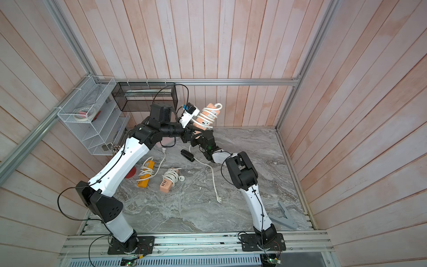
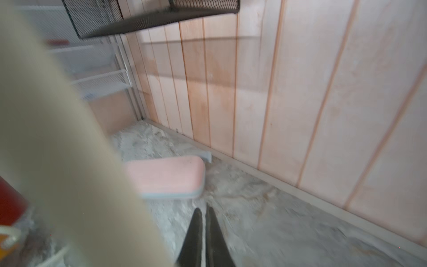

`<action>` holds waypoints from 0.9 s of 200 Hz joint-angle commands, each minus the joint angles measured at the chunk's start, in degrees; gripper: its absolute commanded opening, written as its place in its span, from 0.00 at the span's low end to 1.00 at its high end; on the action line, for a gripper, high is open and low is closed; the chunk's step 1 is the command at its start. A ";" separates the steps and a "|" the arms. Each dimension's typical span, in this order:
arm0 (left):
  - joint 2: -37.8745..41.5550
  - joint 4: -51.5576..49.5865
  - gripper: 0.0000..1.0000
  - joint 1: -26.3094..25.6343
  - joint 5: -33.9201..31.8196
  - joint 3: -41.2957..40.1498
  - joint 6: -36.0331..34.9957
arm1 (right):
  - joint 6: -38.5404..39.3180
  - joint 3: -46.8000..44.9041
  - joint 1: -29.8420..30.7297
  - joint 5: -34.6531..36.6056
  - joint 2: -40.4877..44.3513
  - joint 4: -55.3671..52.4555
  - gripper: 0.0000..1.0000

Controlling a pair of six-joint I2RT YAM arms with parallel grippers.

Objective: Wrap the cord around the power strip
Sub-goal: Wrap the power cord around the power strip.

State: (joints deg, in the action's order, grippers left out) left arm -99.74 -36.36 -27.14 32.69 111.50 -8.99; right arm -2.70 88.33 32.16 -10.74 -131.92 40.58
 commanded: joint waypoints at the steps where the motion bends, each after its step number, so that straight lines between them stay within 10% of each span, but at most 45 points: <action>1: 2.75 5.01 0.00 4.57 -3.90 0.91 2.62 | 7.46 -10.44 -1.79 6.67 9.10 2.00 0.00; 74: -4.76 -3.48 0.00 12.27 -23.02 8.02 -4.16 | 20.20 -35.38 -4.42 19.37 32.56 3.80 0.00; 124: -13.02 -7.47 0.00 9.87 -33.47 6.54 -11.20 | 31.76 -33.91 -2.07 11.86 45.26 1.76 0.00; 180: -15.09 -13.35 0.00 0.98 -19.96 1.45 -26.30 | 29.27 -17.79 -5.41 1.28 41.87 -5.87 0.00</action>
State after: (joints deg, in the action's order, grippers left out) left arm -116.90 -47.29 -23.27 6.44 115.42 -25.89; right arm 28.40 62.52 29.41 -3.03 -88.31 35.53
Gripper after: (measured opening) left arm 0.328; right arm 0.070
